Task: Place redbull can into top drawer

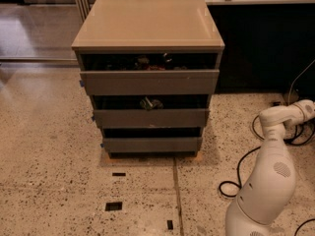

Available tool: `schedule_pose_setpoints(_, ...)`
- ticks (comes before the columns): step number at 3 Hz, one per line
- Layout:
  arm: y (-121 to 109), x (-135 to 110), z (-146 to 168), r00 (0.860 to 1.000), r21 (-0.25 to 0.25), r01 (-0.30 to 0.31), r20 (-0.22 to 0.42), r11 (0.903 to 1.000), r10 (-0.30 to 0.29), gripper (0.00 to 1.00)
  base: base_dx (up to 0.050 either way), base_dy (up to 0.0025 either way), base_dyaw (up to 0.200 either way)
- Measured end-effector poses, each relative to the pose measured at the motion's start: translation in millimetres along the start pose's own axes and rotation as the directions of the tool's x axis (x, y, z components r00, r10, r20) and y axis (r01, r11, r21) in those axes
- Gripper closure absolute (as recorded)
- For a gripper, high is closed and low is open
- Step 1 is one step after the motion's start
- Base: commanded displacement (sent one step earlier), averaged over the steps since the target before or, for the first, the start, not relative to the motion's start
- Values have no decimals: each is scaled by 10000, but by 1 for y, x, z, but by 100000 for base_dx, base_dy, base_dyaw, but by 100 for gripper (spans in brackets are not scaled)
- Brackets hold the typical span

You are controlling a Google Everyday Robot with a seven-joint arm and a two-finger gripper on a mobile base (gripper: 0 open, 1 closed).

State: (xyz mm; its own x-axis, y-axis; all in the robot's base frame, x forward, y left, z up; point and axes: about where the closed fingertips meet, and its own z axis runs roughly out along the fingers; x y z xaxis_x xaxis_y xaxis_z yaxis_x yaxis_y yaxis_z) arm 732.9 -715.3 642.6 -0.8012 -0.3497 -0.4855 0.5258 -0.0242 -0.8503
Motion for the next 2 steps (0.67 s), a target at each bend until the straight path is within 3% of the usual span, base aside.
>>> schedule_pose_setpoints(1, 8, 1, 24, 9971, -2392, -488, -676, 9697, 335, 0, 0, 0, 0)
schedule_pose_setpoints(2, 8, 2, 24, 9983, -2291, -218, -581, 9731, 87, 0, 0, 0, 0)
